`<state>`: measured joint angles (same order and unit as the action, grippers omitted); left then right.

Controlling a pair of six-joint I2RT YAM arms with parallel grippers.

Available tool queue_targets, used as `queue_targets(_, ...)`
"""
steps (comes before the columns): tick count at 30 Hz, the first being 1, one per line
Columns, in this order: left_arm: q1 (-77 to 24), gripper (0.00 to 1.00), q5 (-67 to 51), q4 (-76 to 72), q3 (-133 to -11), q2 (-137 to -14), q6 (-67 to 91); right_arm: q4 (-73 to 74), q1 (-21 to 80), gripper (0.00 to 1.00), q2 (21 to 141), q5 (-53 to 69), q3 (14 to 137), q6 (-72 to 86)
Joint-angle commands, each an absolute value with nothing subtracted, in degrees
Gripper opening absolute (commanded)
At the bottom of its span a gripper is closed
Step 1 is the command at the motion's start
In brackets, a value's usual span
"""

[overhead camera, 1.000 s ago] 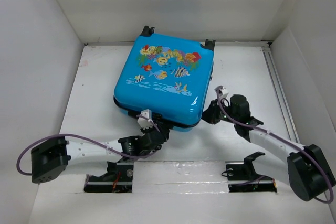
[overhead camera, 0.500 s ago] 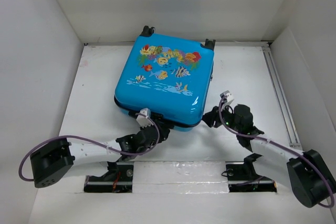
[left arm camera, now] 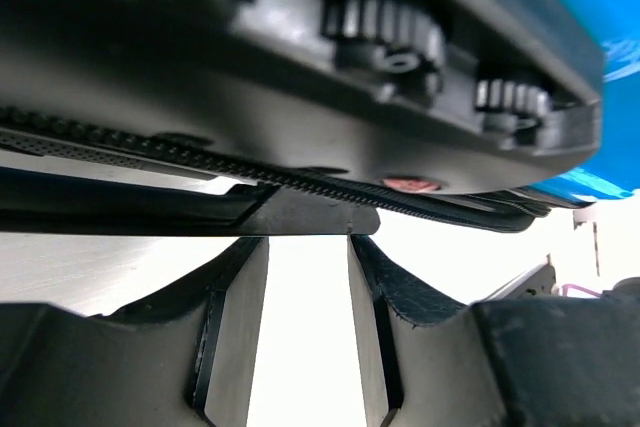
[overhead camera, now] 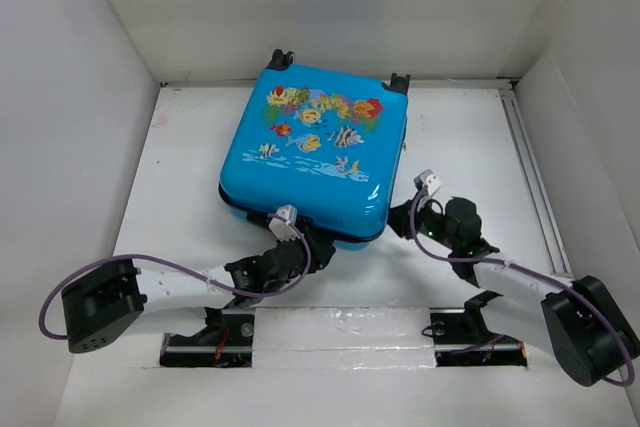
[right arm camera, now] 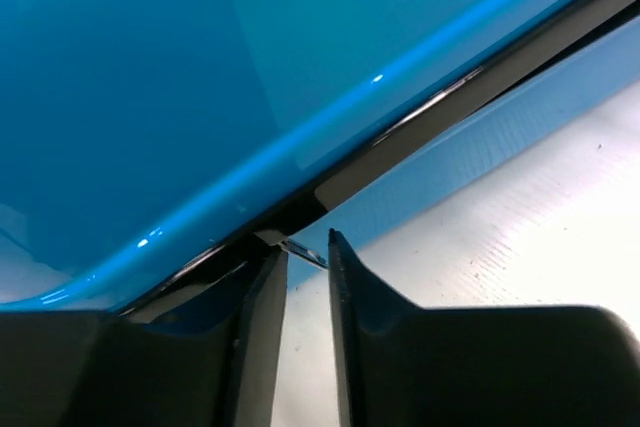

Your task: Pack the luggage

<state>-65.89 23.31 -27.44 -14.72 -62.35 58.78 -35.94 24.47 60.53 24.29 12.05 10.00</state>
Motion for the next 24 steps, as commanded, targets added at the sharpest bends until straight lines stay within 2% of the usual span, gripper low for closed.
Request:
queue_targets(1, -65.9, 0.33, 22.5, -30.2, -16.2, -61.0, 57.6, -47.8, 25.2, 0.27, 62.0, 27.5, 14.6, 9.8)
queue_targets(2, -65.9, 0.33, 22.5, -31.4, -16.2, -61.0, 57.0, -48.9, 25.2, 0.18, 62.6, 28.0, 14.6, 10.4)
queue_targets(6, -65.9, 0.33, 23.6, -31.9, -19.0, -62.7, 55.3, -52.9, 27.0, 0.00, 64.2, 27.9, 13.2, 12.7)
queue_targets(9, -65.9, 0.33, 26.4, -31.9, -21.3, -64.9, 54.1, -48.7, 29.3, 0.00, 63.5, 25.3, 13.2, 14.0)
queue_targets(15, -63.4, 0.34, 29.3, -33.2, -26.3, -73.5, 51.9, -28.7, 38.0, 0.00, 52.8, 12.0, 12.0, 19.8)
queue_targets(19, -63.4, 0.34, 30.3, -35.7, -29.3, -76.7, 50.5, -17.7, 44.5, 0.00, 45.8, 7.2, 10.9, 24.6)
queue_targets(24, -63.4, 0.34, 29.6, -37.3, -32.2, -79.6, 49.7, -12.7, 51.8, 0.00, 47.0, 6.7, 12.4, 27.4)
